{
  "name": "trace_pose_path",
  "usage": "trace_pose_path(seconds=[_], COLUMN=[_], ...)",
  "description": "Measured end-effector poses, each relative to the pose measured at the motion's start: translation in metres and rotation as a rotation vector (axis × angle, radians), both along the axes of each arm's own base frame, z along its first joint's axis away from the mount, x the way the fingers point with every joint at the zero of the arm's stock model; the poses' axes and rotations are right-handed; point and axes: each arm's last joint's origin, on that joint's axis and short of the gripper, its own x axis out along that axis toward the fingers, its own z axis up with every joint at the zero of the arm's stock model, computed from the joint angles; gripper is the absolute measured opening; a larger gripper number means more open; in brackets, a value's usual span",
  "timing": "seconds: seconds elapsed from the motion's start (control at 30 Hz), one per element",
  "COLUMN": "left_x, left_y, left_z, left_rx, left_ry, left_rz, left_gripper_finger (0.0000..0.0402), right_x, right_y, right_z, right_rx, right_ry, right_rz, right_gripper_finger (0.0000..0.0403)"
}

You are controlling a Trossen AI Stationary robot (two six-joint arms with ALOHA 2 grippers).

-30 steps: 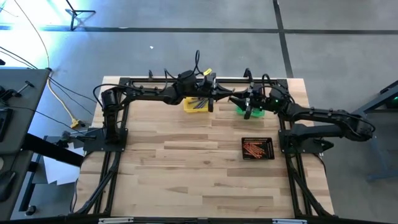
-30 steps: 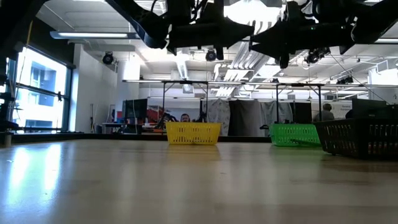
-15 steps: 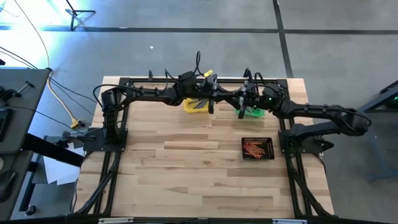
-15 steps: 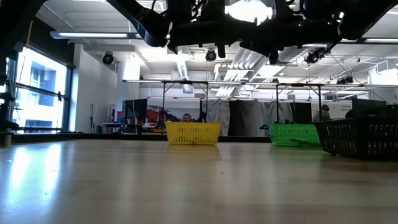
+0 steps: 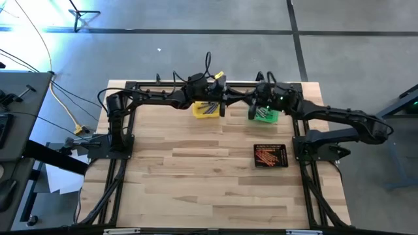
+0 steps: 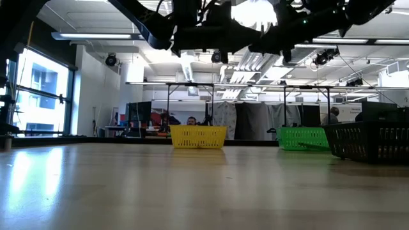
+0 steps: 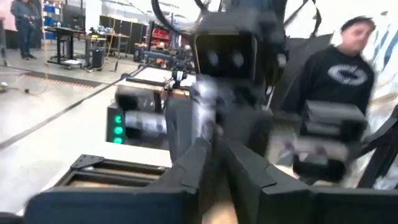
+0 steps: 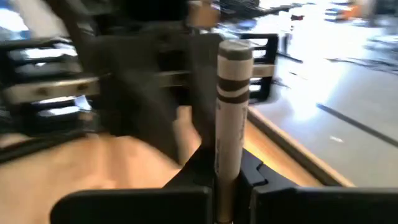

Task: Sort crayons
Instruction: Put the gray crayon into the green basket

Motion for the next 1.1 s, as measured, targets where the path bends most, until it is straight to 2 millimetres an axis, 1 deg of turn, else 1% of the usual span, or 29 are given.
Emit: trace_pose_path(seconds=[0.1,0.2,0.27,0.37,0.4,0.47,0.57,0.63,0.7,0.83,0.9,0.97,1.1], left_x=[-0.001,-0.002,-0.004,-0.006,-0.006,-0.006,-0.006,-0.006,-0.006,-0.007,-0.007,-0.007,-0.007], left_y=[0.003,0.008,0.014,0.018,0.019,0.018,0.017,0.017,0.017,0.016,0.016,0.016,0.016], left_z=[-0.003,-0.008,-0.011,-0.017,-0.018,-0.02,-0.022,-0.022,-0.023,-0.025,-0.026,-0.026,-0.026], left_rx=[0.043,0.034,0.023,0.002,-0.001,-0.007,-0.016,-0.016,-0.02,-0.03,-0.033,-0.033,-0.032], left_ry=[0.023,0.071,0.101,0.158,0.168,0.187,0.211,0.209,0.219,0.247,0.255,0.257,0.256], left_rz=[0.036,0.059,0.079,0.09,0.085,0.083,0.076,0.061,0.056,0.053,0.053,0.053,0.054], left_gripper_finger=[0.0073,0.0101,0.0116,0.0129,0.013,0.0132,0.0131,0.0128,0.0127,0.0127,0.0127,0.0127,0.0127], right_x=[-0.008,-0.022,-0.032,-0.047,-0.051,-0.059,-0.066,-0.069,-0.07,-0.072,-0.073,-0.072,-0.07], right_y=[-0.005,-0.009,-0.013,-0.016,-0.016,-0.016,-0.016,-0.014,-0.013,-0.011,-0.011,-0.01,-0.01], right_z=[0.013,0.028,0.027,0.01,0.002,-0.022,-0.054,-0.07,-0.081,-0.092,-0.093,-0.093,-0.091], right_rx=[-0.009,0.003,0.053,0.173,0.213,0.294,0.379,0.423,0.454,0.479,0.484,0.491,0.493], right_ry=[0.081,0.202,0.342,0.514,0.545,0.62,0.638,0.631,0.607,0.594,0.593,0.588,0.58], right_rz=[-0.088,-0.189,-0.279,-0.376,-0.396,-0.431,-0.466,-0.469,-0.469,-0.48,-0.482,-0.463,-0.4], right_gripper_finger=[0.0004,0.0003,0.0003,0.0002,0.0002,0.0002,0.0002,0.0002,0.0001,0.0002,0.0009,0.0022,0.0063])
